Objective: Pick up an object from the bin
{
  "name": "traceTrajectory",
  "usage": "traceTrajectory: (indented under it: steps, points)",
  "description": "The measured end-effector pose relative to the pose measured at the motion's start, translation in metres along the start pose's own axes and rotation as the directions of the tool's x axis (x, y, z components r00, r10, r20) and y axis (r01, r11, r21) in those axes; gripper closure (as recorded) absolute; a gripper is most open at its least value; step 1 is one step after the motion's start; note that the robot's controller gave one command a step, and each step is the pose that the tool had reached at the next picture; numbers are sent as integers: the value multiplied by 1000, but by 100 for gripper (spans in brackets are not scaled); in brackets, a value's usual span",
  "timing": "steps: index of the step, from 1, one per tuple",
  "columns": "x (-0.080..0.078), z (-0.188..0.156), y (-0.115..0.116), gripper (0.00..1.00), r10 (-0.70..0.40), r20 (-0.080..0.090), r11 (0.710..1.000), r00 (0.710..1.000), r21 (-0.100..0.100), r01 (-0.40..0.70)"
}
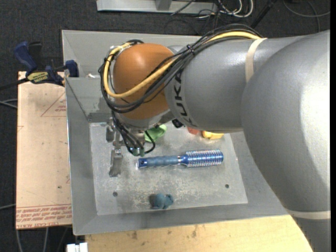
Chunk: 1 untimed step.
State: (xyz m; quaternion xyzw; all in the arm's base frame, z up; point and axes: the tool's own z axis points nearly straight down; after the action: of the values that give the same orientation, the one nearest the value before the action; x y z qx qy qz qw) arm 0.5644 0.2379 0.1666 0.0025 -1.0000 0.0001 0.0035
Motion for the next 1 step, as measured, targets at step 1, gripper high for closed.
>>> traceTrajectory:
  steps: [1]
  points:
    - [-1, 35, -92, 0, 48, 3, 999, 999, 3, -48]
